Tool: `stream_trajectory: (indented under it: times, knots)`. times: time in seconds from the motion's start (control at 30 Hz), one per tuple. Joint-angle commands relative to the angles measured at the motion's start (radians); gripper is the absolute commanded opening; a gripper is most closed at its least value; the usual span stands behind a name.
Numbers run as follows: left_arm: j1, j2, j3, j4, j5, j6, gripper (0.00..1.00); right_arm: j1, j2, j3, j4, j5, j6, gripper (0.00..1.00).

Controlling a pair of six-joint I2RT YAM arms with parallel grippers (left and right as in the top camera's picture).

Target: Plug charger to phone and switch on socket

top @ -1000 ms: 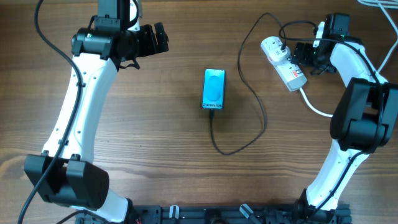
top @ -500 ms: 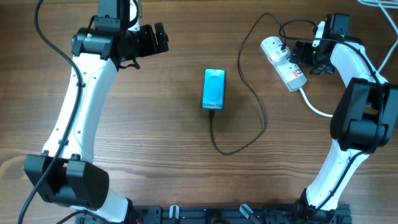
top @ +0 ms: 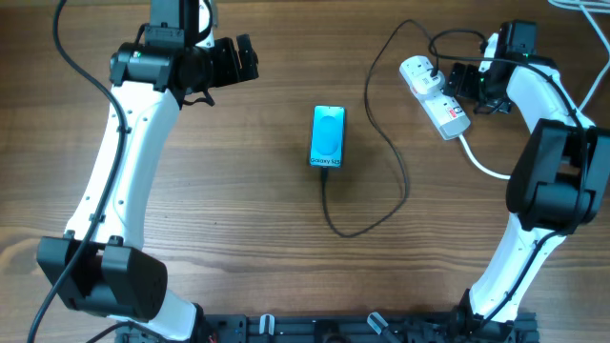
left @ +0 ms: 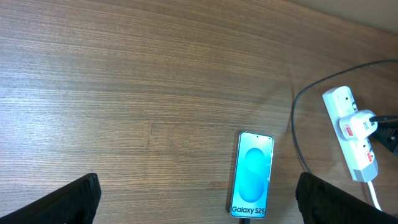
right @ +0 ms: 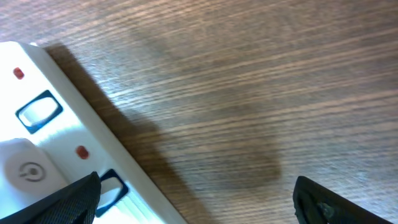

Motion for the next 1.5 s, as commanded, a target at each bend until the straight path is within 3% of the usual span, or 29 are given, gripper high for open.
stream_trajectory:
  times: [0.0,1.2,1.47]
  knots:
    - [0.001,0.004,-0.004,0.002,-0.013,-0.008,1.0,0.014,0.051,-0.003,-0.031,-0.072,-0.002,1.0]
    - [0.001,0.004,-0.004,0.002,-0.013,-0.008,1.0,-0.017,0.025,0.046,-0.032,0.092,0.051,1.0]
    - [0.001,0.004,-0.004,0.002,-0.013,-0.008,1.0,-0.04,-0.22,0.046,-0.056,0.208,0.104,1.0]
